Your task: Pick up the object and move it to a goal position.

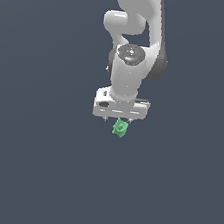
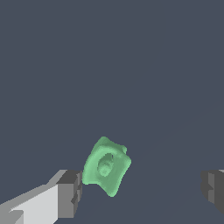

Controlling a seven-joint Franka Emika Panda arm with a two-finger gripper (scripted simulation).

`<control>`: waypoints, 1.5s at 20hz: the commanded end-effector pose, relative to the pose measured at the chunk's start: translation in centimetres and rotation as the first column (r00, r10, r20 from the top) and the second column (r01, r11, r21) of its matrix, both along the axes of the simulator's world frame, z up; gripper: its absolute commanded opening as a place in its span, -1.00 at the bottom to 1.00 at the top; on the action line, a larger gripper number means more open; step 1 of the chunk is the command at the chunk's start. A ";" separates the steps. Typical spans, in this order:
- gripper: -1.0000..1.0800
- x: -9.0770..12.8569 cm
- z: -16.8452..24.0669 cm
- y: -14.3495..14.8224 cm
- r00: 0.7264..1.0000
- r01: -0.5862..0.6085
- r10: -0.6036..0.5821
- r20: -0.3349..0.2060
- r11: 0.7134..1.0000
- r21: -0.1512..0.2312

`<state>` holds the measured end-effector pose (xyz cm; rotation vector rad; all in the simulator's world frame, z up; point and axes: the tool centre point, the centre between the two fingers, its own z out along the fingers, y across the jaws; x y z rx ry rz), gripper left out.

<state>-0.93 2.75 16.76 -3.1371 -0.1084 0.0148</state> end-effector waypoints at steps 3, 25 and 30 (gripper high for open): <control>0.92 0.0 0.0 -0.1 1.000 -0.001 0.001 -0.001 1.000 -0.001; 0.92 -0.5 -2.0 -0.4 0.995 0.095 -0.096 -0.003 0.995 -0.004; 0.92 -1.5 -3.5 0.5 0.982 0.188 -0.188 0.000 0.982 -0.004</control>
